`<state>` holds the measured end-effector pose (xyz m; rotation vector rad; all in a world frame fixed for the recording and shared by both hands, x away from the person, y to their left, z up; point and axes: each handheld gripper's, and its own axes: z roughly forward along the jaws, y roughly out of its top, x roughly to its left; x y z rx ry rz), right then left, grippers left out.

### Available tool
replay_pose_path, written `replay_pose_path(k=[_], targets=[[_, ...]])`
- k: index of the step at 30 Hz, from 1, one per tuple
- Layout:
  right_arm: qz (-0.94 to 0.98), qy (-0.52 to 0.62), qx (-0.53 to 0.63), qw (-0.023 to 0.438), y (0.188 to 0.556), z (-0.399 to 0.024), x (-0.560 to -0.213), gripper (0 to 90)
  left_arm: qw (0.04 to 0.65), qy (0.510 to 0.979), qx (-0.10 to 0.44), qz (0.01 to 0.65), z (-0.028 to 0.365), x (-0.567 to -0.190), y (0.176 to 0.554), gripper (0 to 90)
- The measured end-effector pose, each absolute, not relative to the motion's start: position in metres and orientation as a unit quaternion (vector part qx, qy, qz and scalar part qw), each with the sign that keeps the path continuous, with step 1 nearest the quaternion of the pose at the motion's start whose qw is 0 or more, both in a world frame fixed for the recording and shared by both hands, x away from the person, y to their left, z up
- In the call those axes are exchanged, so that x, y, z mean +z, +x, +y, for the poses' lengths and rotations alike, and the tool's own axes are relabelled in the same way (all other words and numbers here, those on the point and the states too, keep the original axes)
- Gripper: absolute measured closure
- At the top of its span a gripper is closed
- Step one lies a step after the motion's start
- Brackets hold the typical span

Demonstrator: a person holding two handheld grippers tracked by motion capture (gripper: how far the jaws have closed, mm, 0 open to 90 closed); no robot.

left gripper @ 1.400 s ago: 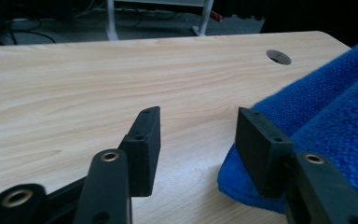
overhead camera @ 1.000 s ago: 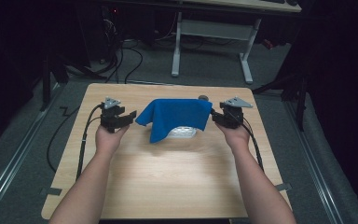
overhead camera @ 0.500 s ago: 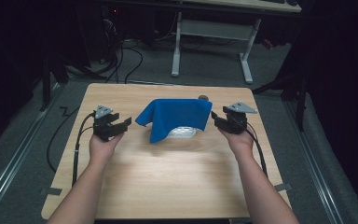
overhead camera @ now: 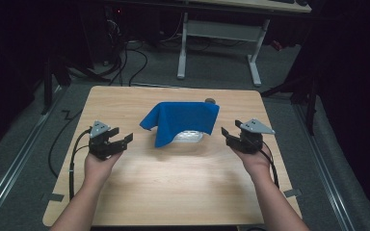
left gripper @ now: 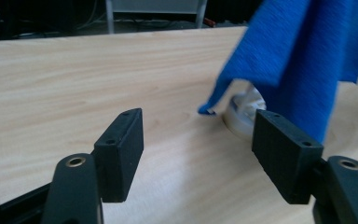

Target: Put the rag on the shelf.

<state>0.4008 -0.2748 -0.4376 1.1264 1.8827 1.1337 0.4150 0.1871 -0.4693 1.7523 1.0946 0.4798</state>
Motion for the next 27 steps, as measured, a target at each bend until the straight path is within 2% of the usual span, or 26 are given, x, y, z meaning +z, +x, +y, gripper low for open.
replay_pose_path(k=[9, 13, 17, 23, 27], targets=[[0.743, 0.409, 0.427, 0.314, 0.354, -0.264, -0.447, 34.5, 0.490, 0.735, 0.162, 0.439, 0.183, -0.488, 0.369, 32.6], [0.752, 0.406, 0.423, 0.303, 0.337, -0.255, -0.460, 33.6, 0.491, 0.746, 0.144, 0.425, 0.176, -0.501, 0.350, 32.5], [0.755, 0.416, 0.418, 0.288, 0.324, -0.245, -0.480, 33.3, 0.463, 0.775, 0.142, 0.405, 0.163, -0.516, 0.331, 32.0], [0.767, 0.426, 0.403, 0.260, 0.302, -0.237, -0.508, 32.3, 0.451, 0.788, 0.116, 0.403, 0.152, -0.522, 0.300, 32.5], [0.791, 0.406, 0.389, 0.243, 0.299, -0.232, -0.518, 33.3, 0.435, 0.803, 0.121, 0.389, 0.147, -0.524, 0.298, 32.6]])
